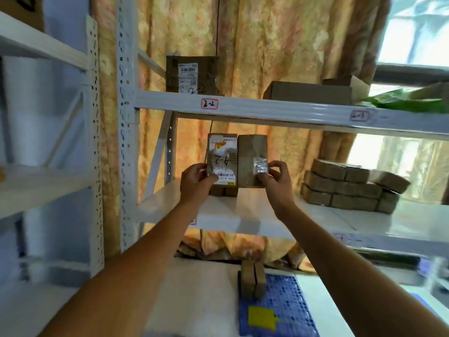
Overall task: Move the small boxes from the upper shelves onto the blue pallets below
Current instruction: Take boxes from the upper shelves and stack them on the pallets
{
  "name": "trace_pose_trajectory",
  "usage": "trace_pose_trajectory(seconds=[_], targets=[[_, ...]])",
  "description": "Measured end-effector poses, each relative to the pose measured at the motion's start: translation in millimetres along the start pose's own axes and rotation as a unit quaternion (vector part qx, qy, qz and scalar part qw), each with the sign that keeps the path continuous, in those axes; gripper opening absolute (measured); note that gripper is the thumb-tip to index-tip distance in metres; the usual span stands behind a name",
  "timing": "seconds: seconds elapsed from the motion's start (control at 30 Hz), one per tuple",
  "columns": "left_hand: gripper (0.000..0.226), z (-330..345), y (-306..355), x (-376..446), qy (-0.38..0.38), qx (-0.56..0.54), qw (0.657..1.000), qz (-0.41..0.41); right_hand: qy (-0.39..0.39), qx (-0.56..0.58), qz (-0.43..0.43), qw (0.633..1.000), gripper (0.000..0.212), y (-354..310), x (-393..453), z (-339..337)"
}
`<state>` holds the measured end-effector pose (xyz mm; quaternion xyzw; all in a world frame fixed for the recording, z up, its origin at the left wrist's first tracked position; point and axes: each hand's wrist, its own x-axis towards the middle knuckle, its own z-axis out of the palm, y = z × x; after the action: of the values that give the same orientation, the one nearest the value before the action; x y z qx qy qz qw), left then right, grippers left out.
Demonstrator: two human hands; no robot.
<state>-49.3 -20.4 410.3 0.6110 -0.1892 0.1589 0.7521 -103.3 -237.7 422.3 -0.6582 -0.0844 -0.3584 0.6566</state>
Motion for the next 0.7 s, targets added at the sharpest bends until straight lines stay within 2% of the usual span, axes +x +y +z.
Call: trace_pose_trajectory(seconds=[0.1,0.2,0.33,0.37,0.5,0.57,0.7], targets=[[0.026,22.9,1.2,-58.7,-0.024,-0.039,0.997,-0.058,0.017,-0.008,0.017,1.0,0.024,-19.0,-53.8,-47.1],[0.025,39.4,-17.3,-107.0,-0.053,-0.088,0.981,-0.164,0.003,-0.029,0.064,0.998,0.025,-21.7,-97.1,-98.4],[0.039,52.1,-64.9,-165.1,-0.116,-0.119,0.941,-0.296,-0.057,-0.066,0.158,0.984,0.047,-9.8,-143.3,-163.2],[0.04,56.2,-79.0,-178.5,-0.129,-0.111,0.931,-0.322,-0.066,-0.07,0.178,0.979,0.049,-0.6,-152.2,-176.9],[0.031,73.1,-136.6,-217.9,-0.132,-0.09,0.902,-0.401,-0.064,-0.067,0.258,0.962,0.036,55.5,-182.0,-214.7],[0.026,81.4,-168.6,-227.6,-0.115,-0.082,0.892,-0.431,-0.047,-0.086,0.297,0.95,0.04,92.6,-191.2,-228.2],[0.032,91.6,-232.2,-226.5,-0.077,-0.06,0.878,-0.469,-0.023,-0.134,0.347,0.928,0.046,160.1,-192.7,-240.4]])
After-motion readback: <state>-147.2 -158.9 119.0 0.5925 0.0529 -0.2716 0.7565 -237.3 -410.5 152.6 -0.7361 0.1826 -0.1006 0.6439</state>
